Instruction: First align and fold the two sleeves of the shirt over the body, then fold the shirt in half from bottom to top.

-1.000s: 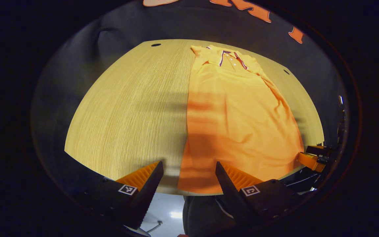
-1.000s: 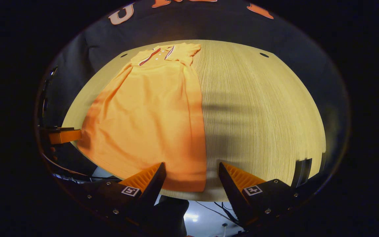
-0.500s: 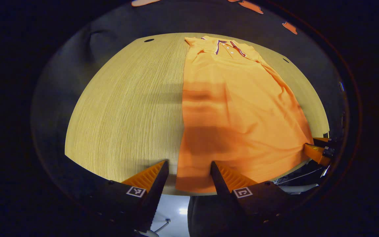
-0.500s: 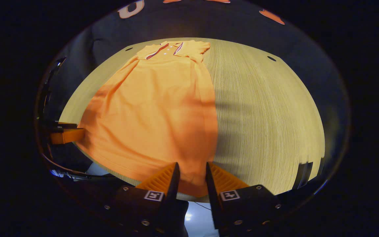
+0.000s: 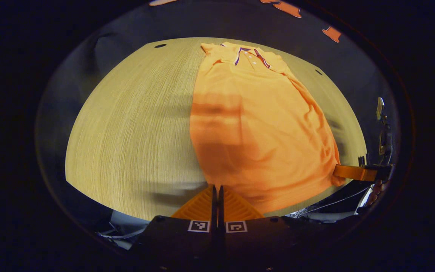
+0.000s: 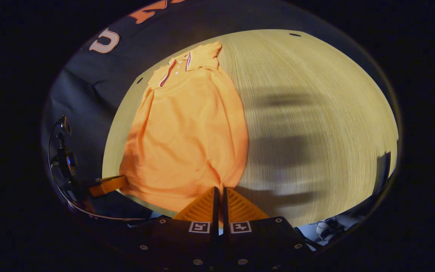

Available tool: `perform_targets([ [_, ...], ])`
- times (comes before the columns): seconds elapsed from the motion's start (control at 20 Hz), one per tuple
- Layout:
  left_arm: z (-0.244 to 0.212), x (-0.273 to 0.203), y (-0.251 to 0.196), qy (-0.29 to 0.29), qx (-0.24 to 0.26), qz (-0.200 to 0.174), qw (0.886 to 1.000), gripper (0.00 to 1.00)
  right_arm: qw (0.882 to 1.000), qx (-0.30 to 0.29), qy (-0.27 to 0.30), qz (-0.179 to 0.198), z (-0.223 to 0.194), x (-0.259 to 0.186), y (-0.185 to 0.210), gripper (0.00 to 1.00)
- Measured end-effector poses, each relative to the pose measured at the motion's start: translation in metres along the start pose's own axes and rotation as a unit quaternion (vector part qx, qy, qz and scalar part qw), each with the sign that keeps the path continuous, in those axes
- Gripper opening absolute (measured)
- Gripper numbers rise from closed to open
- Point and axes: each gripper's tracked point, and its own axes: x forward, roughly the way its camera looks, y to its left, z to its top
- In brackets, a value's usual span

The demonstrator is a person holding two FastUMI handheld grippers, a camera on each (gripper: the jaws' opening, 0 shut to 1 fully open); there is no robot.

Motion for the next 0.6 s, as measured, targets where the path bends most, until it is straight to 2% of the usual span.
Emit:
perform_targets([
  [0.05,0.01,-0.004,-0.001,-0.009,-0.003,-0.007,1.0,0.01,1.0,0.007,-0.018,0.002,0.013,0.0,0.002,0.1],
  [0.1,0.021,-0.009,-0.002,-0.02,-0.006,-0.013,1.0,0.01,0.999,0.023,-0.037,0.01,0.027,0.001,0.005,0.05],
  [0.25,0.051,-0.019,-0.003,-0.042,-0.01,-0.023,0.999,0.01,0.995,0.057,-0.065,0.047,0.053,-0.008,0.017,0.05],
  [0.45,0.098,-0.029,-0.003,-0.078,0.003,-0.03,0.996,0.01,0.993,0.019,-0.104,0.052,0.091,-0.017,0.028,0.05],
  [0.6,0.133,-0.031,-0.005,-0.103,0.01,-0.04,0.994,0.01,0.99,0.014,-0.127,0.055,0.126,-0.02,0.038,0.05],
])
